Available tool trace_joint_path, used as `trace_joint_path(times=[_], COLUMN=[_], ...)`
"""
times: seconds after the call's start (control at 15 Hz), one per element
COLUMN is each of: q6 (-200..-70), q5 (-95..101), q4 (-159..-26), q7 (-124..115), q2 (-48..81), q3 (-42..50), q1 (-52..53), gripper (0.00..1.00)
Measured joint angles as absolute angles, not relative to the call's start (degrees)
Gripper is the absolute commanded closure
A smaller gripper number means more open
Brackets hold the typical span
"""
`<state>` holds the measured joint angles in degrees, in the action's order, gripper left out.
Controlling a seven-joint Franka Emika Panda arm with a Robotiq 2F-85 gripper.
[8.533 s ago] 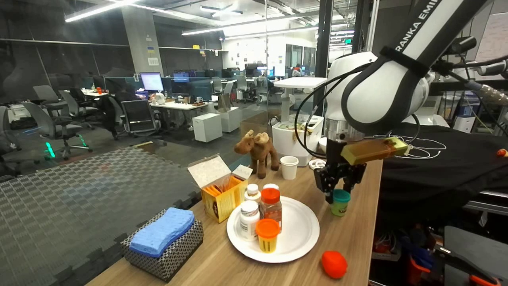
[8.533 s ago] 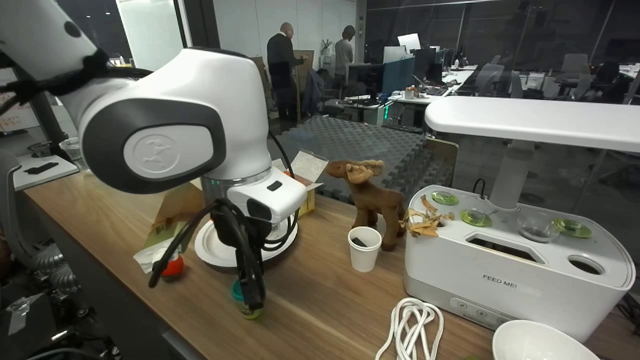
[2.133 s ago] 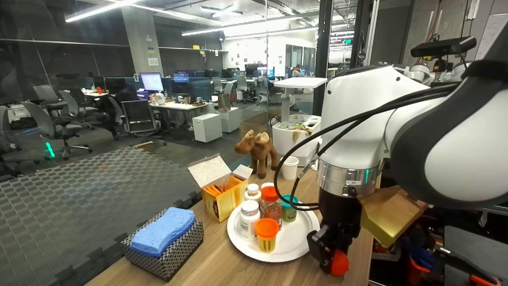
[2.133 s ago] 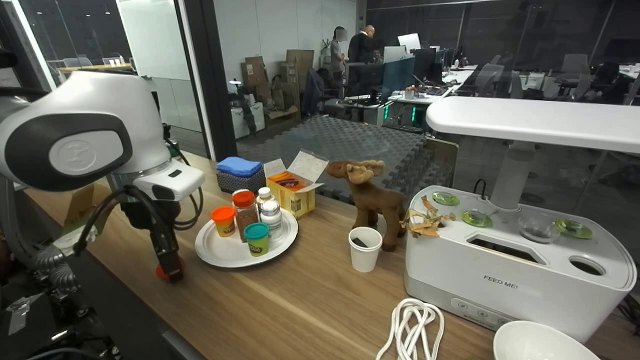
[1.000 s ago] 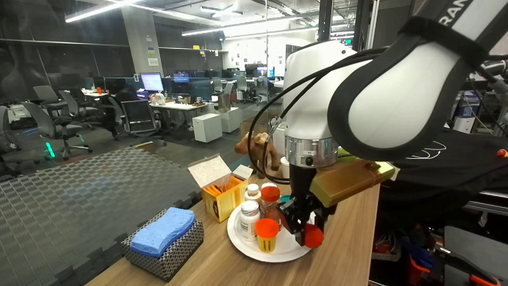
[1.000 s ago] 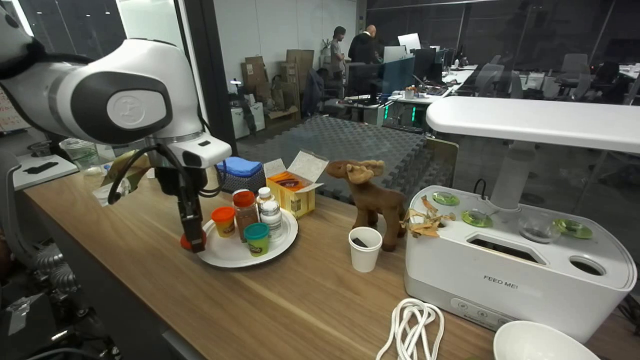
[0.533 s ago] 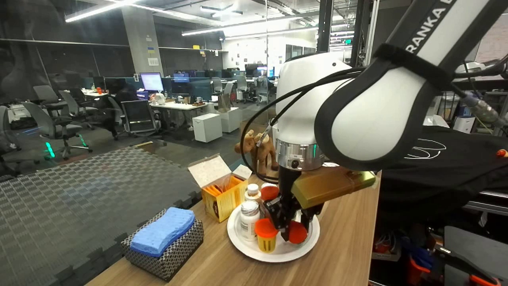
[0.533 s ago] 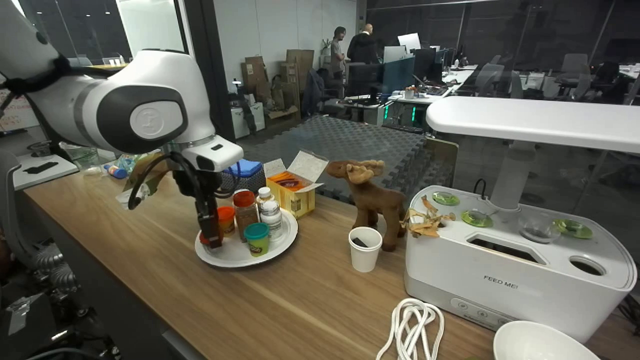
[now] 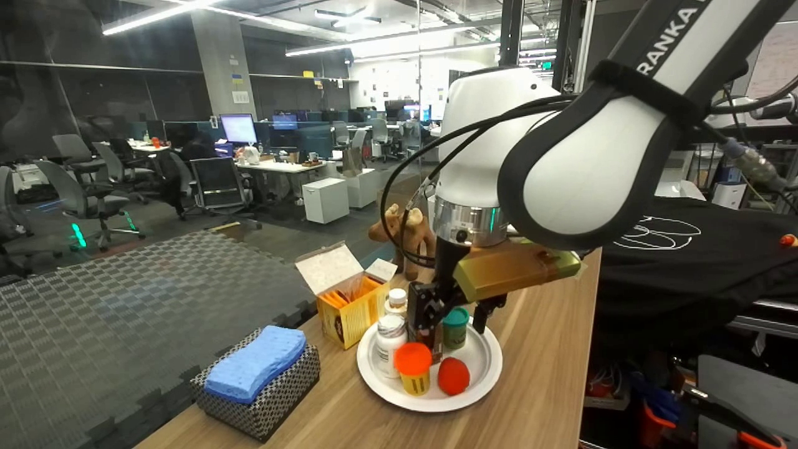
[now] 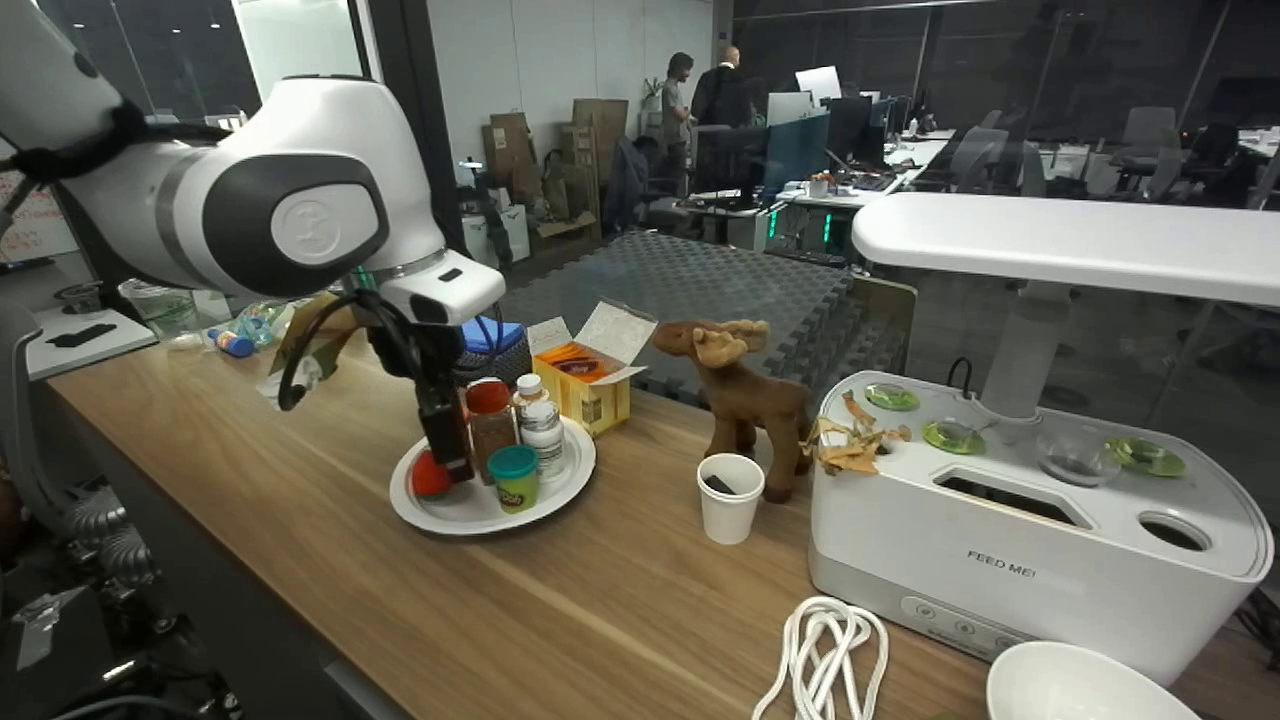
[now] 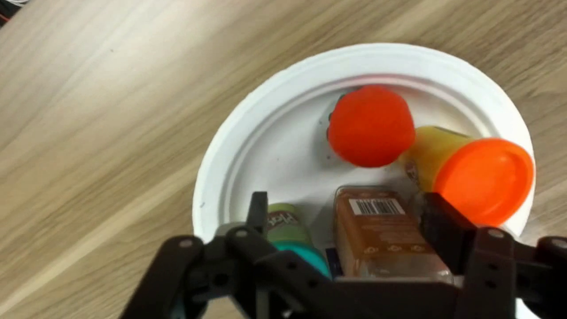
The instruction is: Place the containers and orange plush toy on the white plate
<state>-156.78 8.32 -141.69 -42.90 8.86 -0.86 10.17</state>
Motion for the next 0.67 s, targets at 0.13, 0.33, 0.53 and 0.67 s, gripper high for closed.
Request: trace_joint_path(times=[0.13,0.33,0.53,0.67], q6=[-155.46,-147.60,-134.71,-125.84], q5=[8.33,8.36,8.25,8.24], q4=[-141.86,-141.85,-141.32,-140.65], q7=[-42.54,-39.92,-31.28,-25.39], q2=[6.60,1.04,-6.11,-10.77], q3=[-0.54,-0.45,-0.37,-0.20], q1=[9.84,8.34,5.29,3.13], gripper=[0.00,0.00,0.00,0.00])
